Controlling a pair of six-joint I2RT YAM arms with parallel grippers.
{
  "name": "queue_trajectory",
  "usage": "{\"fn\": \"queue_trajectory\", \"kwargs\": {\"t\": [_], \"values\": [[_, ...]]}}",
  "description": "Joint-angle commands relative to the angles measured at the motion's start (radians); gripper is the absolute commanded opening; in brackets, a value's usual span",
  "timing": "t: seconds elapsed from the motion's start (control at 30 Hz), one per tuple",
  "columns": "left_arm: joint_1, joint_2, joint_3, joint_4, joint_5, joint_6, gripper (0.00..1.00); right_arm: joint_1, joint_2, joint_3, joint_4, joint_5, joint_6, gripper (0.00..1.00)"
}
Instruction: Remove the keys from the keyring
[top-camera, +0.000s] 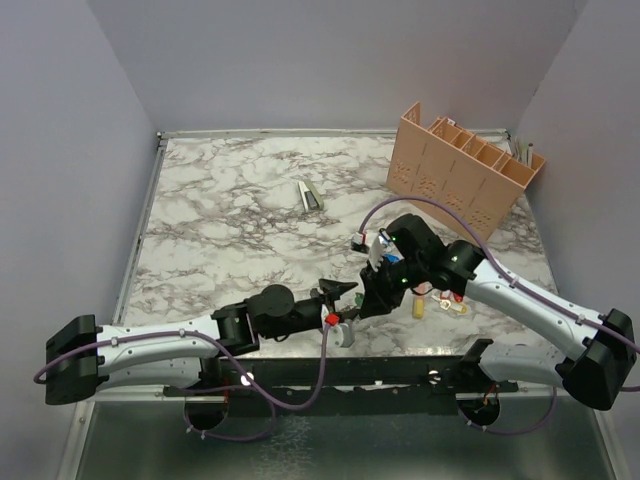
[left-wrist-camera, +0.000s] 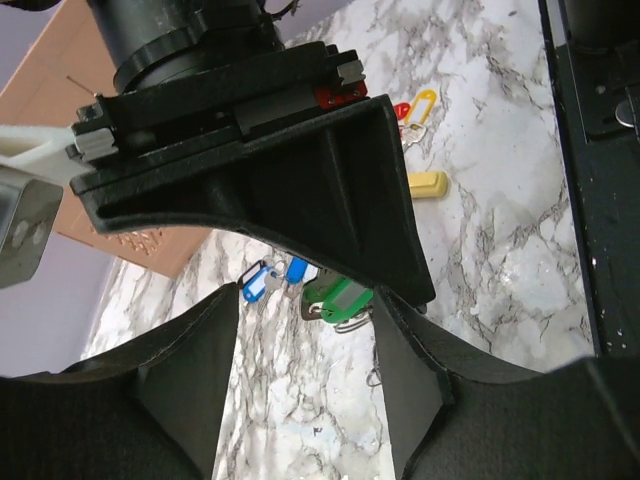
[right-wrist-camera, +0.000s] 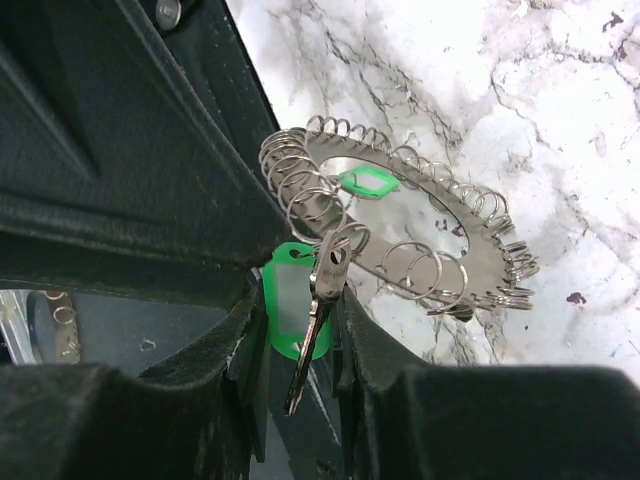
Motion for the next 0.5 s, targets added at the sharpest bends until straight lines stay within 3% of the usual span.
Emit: {"fn": "queue_trajectory", "kwargs": {"t": [0.0,0.47], "values": [[0.021,0.037,0.061,-0.165,0.097,0.053,0.57,0.001,0.009,0.039,-0.014,-0.053,-0.031,0.01],[0.092,0.066,0.104,-0.227,0.249,0.058,0.56,0.003,0.016,0.043,-0.02,-0.08,-0.039,0.01]]}}
